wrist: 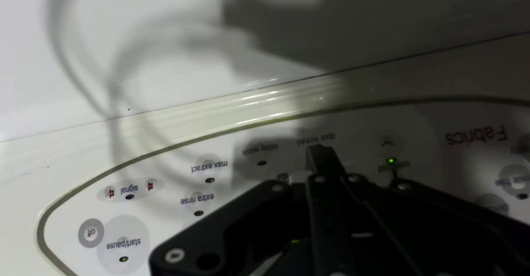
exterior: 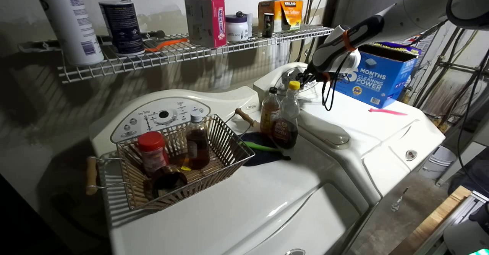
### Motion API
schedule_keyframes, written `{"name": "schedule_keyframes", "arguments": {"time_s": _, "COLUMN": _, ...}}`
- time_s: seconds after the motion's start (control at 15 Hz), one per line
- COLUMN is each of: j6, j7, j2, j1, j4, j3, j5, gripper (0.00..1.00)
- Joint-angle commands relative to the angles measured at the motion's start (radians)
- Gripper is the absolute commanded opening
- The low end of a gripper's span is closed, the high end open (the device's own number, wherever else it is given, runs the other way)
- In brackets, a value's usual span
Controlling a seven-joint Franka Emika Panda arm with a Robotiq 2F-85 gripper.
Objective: Press a button on the right washing machine
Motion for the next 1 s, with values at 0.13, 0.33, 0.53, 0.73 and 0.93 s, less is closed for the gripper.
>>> {"name": "schedule_keyframes", "arguments": {"time_s": 0.13, "j6": 0.024, "j7": -0.011, "j2": 0.068, "j1": 0.002, "j4": 0.079, "j3": -0.008, "j5": -0.011, "gripper": 0.0}}
{"name": "schedule_keyframes", "arguments": {"time_s": 0.33, "j6": 0.024, "j7": -0.003, "j2": 0.084, "j1": 0.005, "j4": 0.097, "j3": -0.013, "j5": -0.013, "gripper": 0.0}}
{"name": "schedule_keyframes", "arguments": {"time_s": 0.53, "j6": 0.021, "j7": 0.005, "j2": 0.094, "j1": 0.013, "j4": 0.107, "j3": -0.024, "j5": -0.017, "gripper": 0.0}}
{"name": "schedule_keyframes", "arguments": {"time_s": 0.73, "j6": 0.011, "j7": 0.024, "j2": 0.093, "j1": 0.03, "j4": 0.111, "j3": -0.036, "j5": -0.019, "gripper": 0.0}}
{"name": "schedule_keyframes", "arguments": {"time_s": 0.93, "j6": 0.01, "j7": 0.029, "j2": 0.091, "j1": 0.042, "j4": 0.112, "j3": -0.044, "j5": -0.02, "gripper": 0.0}}
